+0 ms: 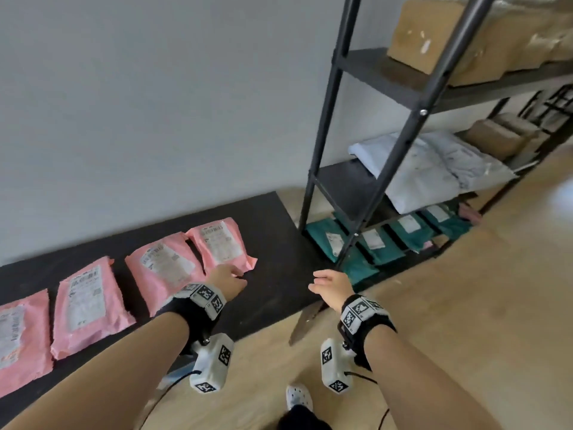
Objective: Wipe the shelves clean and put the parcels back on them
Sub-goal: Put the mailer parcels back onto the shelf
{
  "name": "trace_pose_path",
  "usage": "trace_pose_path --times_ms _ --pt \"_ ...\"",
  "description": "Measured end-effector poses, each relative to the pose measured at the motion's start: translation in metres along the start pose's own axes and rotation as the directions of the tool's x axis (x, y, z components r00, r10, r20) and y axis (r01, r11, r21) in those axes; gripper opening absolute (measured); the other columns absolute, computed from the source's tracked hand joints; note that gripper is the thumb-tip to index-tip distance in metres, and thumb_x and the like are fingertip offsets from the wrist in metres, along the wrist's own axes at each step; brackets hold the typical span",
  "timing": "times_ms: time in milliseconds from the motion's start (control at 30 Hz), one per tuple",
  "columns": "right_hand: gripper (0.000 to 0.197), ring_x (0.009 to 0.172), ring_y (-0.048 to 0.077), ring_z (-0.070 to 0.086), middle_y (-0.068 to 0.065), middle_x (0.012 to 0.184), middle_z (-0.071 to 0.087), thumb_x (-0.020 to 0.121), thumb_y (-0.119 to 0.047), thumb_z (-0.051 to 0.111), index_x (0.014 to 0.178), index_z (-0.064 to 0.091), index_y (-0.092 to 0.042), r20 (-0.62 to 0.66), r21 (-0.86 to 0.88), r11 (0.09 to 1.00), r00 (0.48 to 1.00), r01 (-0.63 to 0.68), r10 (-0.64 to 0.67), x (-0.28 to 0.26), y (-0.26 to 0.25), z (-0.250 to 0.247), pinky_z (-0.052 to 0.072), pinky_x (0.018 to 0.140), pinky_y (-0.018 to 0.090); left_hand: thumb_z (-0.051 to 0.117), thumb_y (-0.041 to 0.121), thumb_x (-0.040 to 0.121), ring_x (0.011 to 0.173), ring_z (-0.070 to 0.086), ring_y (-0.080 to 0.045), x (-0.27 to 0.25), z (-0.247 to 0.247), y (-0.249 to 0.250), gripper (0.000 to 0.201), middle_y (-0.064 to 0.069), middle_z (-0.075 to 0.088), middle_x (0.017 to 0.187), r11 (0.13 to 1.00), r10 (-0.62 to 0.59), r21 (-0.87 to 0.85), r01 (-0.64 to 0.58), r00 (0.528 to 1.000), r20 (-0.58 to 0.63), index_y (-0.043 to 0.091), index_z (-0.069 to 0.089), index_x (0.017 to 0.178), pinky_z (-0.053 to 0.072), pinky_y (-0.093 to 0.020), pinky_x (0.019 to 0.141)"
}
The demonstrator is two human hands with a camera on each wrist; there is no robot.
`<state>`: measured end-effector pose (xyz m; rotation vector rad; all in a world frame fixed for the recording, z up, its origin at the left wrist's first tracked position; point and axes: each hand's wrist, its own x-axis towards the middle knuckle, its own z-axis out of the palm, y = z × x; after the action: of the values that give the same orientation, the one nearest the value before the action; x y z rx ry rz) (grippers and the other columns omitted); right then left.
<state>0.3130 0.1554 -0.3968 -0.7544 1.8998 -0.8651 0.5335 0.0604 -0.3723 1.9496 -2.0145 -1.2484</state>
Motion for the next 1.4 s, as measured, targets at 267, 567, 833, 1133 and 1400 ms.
trace_pose_path --times_ms 267,567,833,1133,1400 --pt "0.033 0.113 0.023 0.057 0.005 0.11 0.061 0.088 -0.007 0.062 0.121 0.059 -0.008 -0.111 -0.105 0.993 0.993 -0.043 0.031 -0.032 0.064 -0.132 0.044 0.102 0.032 0.06 0.01 0.086 0.102 0.061 -0.024 -0.029 0.124 0.126 0.021 -0.008 0.065 0.096 0.954 0.241 0.123 -0.274 0.943 0.231 0.001 0.07 0.102 0.043 -0.023 0.084" --pt "0.035 0.12 0.023 0.054 0.011 0.128 0.058 0.093 -0.005 0.055 0.128 0.056 -0.004 -0.174 -0.181 0.98 0.983 -0.086 0.054 -0.035 0.151 -0.322 0.039 0.096 0.022 0.053 0.022 0.086 0.091 0.056 -0.022 -0.054 0.288 0.289 0.014 -0.011 0.059 0.097 0.823 0.342 0.281 -0.494 0.826 0.449 0.018 0.065 0.093 0.044 -0.029 0.082" --pt "0.032 0.122 0.024 0.053 0.007 0.128 0.059 0.092 -0.007 0.055 0.123 0.06 -0.006 -0.164 -0.176 0.978 0.983 -0.108 0.079 0.004 0.213 -0.491 0.041 0.103 0.029 0.054 0.013 0.09 0.109 0.06 -0.031 -0.056 0.42 0.427 0.027 -0.016 0.065 0.116 0.871 0.314 0.23 -0.435 0.852 0.419 0.0 0.068 0.11 0.049 -0.033 0.092" --pt "0.03 0.117 0.022 0.055 0.008 0.127 0.059 0.093 -0.008 0.05 0.122 0.06 -0.005 -0.133 -0.234 0.959 0.982 -0.16 0.132 0.084 0.258 -0.634 0.038 0.087 0.02 0.045 0.013 0.093 0.113 0.056 -0.035 0.004 0.519 0.529 0.032 -0.024 0.062 0.115 0.797 0.249 0.409 -0.445 0.858 0.449 -0.008 0.063 0.11 0.044 -0.037 0.092" --pt "0.035 0.124 0.022 0.051 0.01 0.136 0.054 0.097 -0.008 0.048 0.131 0.054 -0.007 -0.035 -0.24 0.952 0.982 -0.189 0.186 0.198 0.247 -0.736 0.039 0.086 0.02 0.048 0.01 0.093 0.116 0.056 -0.027 0.085 0.594 0.637 0.03 -0.013 0.062 0.122 0.87 0.175 0.341 -0.356 0.869 0.462 0.004 0.064 0.118 0.042 -0.029 0.094"
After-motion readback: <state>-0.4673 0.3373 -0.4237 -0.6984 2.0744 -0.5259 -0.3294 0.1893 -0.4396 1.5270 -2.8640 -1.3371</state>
